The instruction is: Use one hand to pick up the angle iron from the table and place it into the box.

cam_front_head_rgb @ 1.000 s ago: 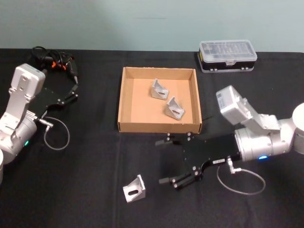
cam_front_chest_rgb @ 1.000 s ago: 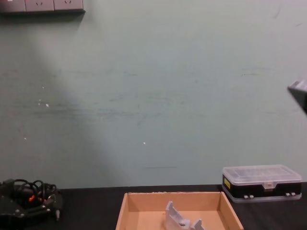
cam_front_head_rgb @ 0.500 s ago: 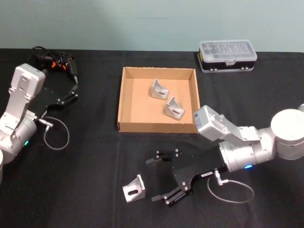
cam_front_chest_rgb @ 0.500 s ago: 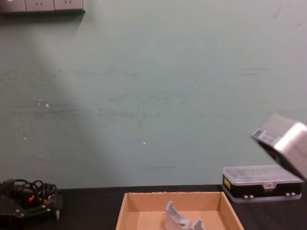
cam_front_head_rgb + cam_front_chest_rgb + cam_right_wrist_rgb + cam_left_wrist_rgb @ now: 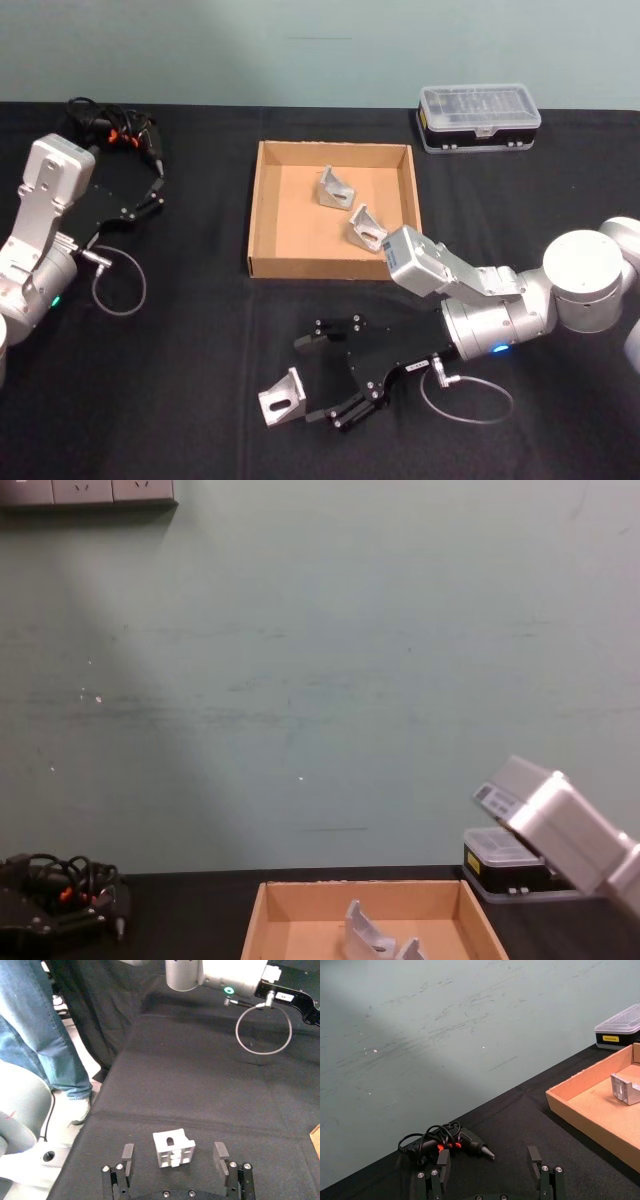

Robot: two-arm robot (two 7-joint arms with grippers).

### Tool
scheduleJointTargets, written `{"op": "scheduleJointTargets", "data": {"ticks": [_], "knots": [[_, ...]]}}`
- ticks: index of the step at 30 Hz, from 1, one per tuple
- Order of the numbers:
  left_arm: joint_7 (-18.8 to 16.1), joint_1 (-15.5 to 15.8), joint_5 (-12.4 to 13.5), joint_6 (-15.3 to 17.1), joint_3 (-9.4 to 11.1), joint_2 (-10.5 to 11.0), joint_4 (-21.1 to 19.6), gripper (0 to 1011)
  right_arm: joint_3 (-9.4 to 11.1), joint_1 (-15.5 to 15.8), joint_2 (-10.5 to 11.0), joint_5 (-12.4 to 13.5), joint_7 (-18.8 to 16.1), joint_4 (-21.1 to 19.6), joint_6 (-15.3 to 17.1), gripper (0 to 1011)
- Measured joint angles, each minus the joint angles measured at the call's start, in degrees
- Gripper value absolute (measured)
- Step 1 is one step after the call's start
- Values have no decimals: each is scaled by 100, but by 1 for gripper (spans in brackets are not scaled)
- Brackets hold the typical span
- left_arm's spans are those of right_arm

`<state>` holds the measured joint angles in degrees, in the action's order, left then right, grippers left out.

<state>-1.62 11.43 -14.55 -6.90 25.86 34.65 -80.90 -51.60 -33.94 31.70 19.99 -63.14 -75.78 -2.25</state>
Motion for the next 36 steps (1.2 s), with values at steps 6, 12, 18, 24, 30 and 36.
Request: {"op": "scheduleJointTargets", "data": {"ticks": [6,12,18,24,30,36], "knots": [[0,0,0,0,0,0,0,1000,-106,-101,-169,19,40,304,-43,1002],[0,0,0,0,0,0,0,1000,-194,-173,-283,40,39,464,-78,1003],[0,0,0,0,0,0,0,1000,-258,-215,-338,71,9,518,-101,1003],[0,0,1,0,0,0,0,1000,-311,-250,-363,98,-33,553,-114,1003],[0,0,0,0,0,0,0,1000,-368,-273,-373,109,-79,559,-124,995],[0,0,0,0,0,0,0,1000,-387,-274,-377,128,-74,559,-119,861]]}}
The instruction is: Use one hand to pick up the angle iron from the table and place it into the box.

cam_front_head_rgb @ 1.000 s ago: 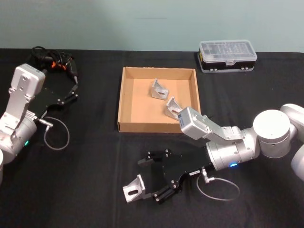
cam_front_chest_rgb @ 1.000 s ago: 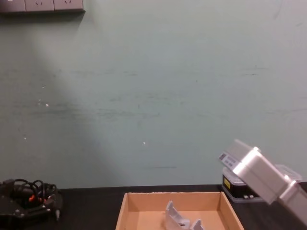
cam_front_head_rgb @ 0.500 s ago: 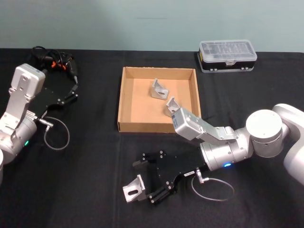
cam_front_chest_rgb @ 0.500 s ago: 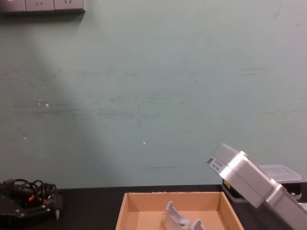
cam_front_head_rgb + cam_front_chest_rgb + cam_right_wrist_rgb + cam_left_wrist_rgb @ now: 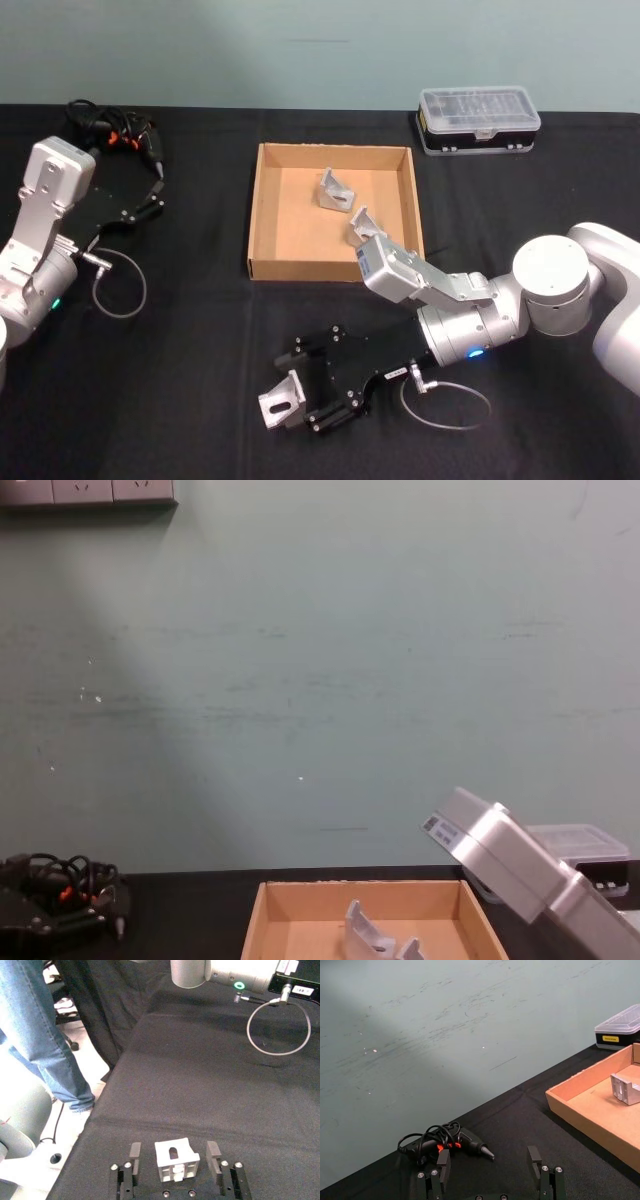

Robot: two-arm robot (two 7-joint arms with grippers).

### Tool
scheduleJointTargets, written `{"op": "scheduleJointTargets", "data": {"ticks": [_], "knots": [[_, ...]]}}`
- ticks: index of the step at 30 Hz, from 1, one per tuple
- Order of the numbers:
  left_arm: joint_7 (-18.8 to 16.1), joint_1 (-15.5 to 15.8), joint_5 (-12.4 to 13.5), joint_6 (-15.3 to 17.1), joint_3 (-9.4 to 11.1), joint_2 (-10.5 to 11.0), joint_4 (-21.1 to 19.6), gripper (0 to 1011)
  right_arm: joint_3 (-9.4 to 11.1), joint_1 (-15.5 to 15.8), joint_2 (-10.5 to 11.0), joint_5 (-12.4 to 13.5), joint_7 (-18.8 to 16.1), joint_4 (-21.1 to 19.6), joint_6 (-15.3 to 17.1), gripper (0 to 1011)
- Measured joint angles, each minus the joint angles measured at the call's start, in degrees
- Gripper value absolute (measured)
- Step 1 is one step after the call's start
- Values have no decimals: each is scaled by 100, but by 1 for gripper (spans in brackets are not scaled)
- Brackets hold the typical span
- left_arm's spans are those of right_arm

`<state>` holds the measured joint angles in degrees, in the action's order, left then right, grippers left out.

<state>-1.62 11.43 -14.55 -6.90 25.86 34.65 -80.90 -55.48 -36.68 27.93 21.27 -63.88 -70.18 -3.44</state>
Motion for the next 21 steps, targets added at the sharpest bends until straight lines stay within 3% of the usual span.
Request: {"op": "scheduleJointTargets", "data": {"ticks": [7,9,12,14,21], "knots": [[0,0,0,0,0,0,0,1000,-16,-5,-9,10,21,-1,3,630],[0,0,0,0,0,0,0,1000,-21,-7,-10,11,27,-3,8,621],[0,0,0,0,0,0,0,1000,-23,-8,-8,18,33,-9,20,489],[0,0,0,0,0,0,0,1000,-24,-8,-4,20,39,-18,25,450],[0,0,0,0,0,0,0,1000,9,17,56,68,75,-126,46,451]]}}
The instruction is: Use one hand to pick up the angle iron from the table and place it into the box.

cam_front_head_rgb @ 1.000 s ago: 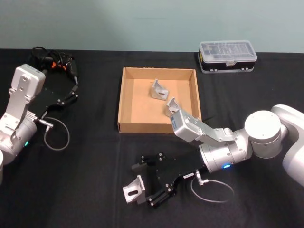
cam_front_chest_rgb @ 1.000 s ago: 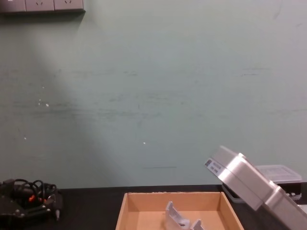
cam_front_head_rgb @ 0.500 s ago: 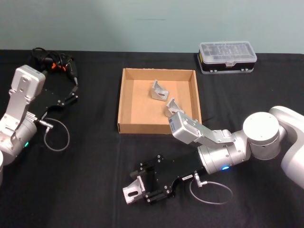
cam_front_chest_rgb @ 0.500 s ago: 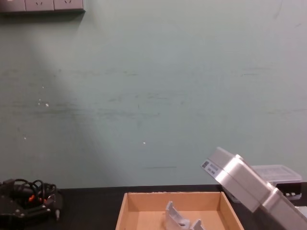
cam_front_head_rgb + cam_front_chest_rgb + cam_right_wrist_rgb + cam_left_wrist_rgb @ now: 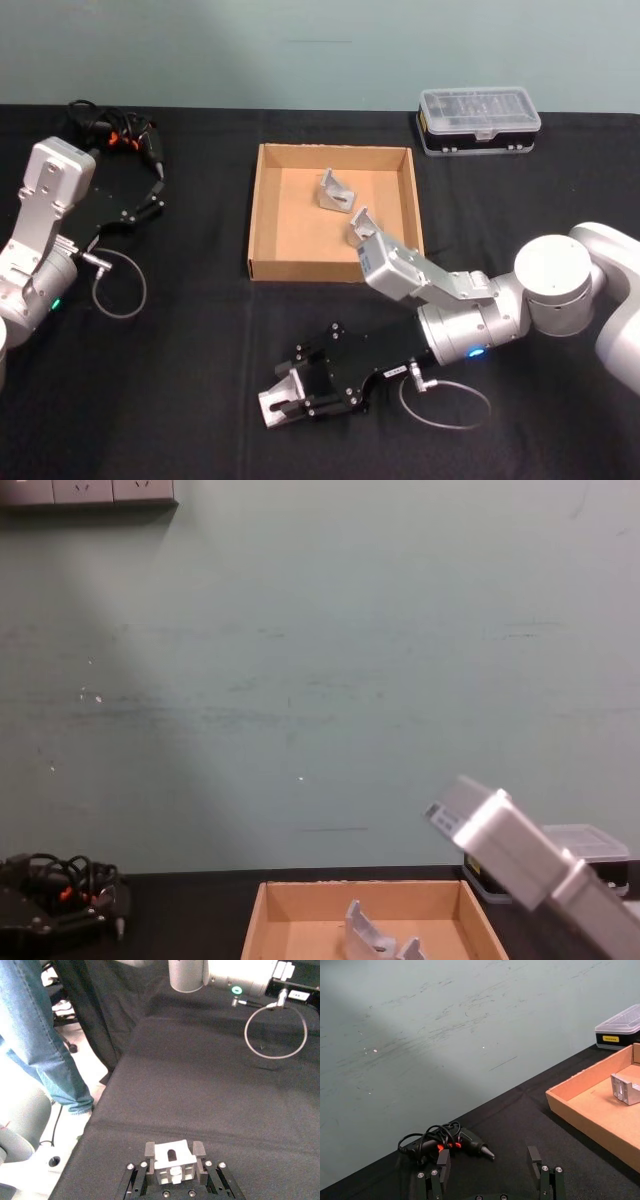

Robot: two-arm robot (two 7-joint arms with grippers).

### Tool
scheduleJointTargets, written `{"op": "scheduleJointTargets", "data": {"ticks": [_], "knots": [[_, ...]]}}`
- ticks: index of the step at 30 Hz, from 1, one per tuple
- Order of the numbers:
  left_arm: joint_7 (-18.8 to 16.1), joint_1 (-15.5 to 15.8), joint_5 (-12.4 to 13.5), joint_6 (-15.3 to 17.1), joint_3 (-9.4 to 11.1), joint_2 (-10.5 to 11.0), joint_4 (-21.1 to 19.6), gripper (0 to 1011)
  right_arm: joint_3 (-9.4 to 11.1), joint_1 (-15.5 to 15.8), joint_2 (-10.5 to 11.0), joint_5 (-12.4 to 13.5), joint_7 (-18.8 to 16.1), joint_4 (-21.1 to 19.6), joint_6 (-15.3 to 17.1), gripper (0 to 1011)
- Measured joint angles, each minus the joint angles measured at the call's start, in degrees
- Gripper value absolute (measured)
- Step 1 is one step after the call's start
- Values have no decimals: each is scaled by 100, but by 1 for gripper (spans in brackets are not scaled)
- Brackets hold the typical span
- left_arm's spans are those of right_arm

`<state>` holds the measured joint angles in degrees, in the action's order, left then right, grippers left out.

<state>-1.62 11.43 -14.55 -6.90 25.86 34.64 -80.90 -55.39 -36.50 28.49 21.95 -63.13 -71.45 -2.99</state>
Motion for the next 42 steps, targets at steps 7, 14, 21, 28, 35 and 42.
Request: {"op": "scheduleJointTargets", "data": {"ticks": [7,14,21,28,35,42], "knots": [[0,0,0,0,0,0,0,1000,190,17,156,189,64,-342,18,451],[0,0,0,0,0,0,0,1000,573,-36,292,359,439,-597,-54,451],[0,0,0,0,1,0,0,1000,946,-42,206,311,1133,-474,-92,451],[0,0,0,0,0,0,0,1000,1181,10,-50,55,1949,-224,68,451],[0,0,0,0,0,0,0,1000,1313,79,-385,-227,2698,20,282,451],[0,0,0,0,0,0,0,1000,1345,138,-625,-420,3042,133,497,450]]}}
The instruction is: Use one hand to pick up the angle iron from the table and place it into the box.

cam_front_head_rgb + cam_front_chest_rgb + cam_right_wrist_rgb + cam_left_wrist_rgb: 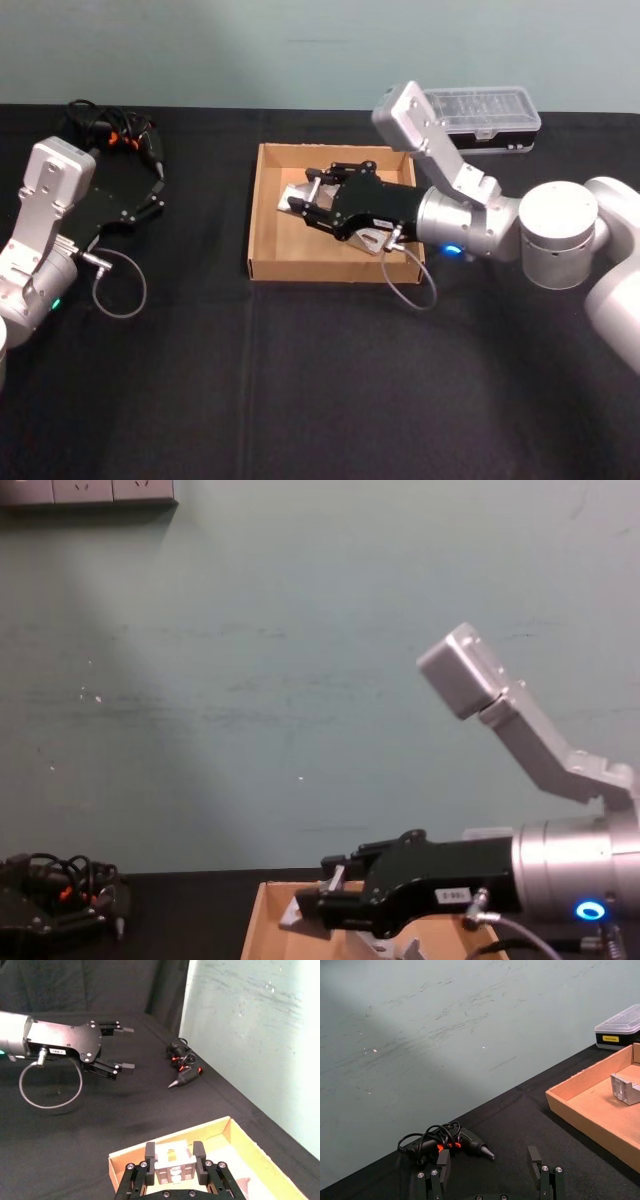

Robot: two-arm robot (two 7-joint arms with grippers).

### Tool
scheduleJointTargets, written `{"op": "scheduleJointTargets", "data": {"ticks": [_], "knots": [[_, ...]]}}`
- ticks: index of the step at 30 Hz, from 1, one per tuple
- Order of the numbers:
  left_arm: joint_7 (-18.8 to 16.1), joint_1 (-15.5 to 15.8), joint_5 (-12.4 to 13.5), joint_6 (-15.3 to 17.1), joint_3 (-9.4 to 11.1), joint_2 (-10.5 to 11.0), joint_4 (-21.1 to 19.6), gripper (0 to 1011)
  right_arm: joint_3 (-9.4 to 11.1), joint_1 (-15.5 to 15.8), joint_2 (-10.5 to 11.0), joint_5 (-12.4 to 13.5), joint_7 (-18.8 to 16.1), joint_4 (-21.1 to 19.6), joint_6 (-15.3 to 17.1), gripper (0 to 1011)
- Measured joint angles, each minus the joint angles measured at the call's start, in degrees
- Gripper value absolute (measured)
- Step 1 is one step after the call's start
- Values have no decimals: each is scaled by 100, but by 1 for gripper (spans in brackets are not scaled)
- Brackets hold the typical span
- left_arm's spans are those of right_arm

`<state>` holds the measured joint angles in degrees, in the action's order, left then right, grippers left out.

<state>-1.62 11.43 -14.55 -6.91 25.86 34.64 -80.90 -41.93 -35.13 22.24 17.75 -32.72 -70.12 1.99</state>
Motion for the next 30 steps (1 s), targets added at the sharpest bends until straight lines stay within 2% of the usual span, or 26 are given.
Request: {"op": "scheduleJointTargets", "data": {"ticks": [10,25,30], "knots": [[0,0,0,0,0,0,0,1000,-17,71,-187,-236,203,75,288,451],[0,0,0,0,0,0,0,1000,97,89,-369,-493,305,230,563,452],[0,0,0,0,0,0,0,1000,156,118,-386,-554,298,228,597,575]]}}
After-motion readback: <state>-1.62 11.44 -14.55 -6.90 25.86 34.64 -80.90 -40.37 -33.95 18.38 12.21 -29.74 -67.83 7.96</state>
